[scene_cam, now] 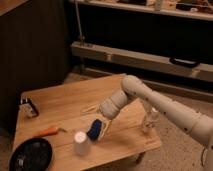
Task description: Place the ceramic cup over the eraser
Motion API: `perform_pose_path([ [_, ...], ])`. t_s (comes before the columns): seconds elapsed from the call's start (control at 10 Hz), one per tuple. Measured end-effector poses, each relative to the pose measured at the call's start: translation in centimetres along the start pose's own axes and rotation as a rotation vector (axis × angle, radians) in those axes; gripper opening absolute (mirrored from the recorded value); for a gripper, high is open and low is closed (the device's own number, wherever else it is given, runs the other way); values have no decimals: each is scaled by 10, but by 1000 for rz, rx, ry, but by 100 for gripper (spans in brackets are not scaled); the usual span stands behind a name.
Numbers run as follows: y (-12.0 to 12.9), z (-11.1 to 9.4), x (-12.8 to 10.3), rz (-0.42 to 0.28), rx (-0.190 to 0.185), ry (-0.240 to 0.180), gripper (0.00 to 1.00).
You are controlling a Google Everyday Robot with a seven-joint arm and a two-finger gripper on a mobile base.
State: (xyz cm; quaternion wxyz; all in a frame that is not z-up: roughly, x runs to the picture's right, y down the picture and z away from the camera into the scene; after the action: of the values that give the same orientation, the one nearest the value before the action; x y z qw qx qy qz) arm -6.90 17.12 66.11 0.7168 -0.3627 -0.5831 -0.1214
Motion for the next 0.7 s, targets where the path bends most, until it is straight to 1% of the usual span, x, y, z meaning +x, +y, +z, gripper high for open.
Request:
perform_pose_path([
  [0.1,1,8,2,-3,0,-13,80],
  [0.2,-1,14,3,-9,-7,-13,80],
  [0.4,-9,29,8,-28,-15,2,80],
  [0.5,-13,41,12,-36,-25,5,80],
  [0.7,-5,52,20,-39,-41,-6,80],
])
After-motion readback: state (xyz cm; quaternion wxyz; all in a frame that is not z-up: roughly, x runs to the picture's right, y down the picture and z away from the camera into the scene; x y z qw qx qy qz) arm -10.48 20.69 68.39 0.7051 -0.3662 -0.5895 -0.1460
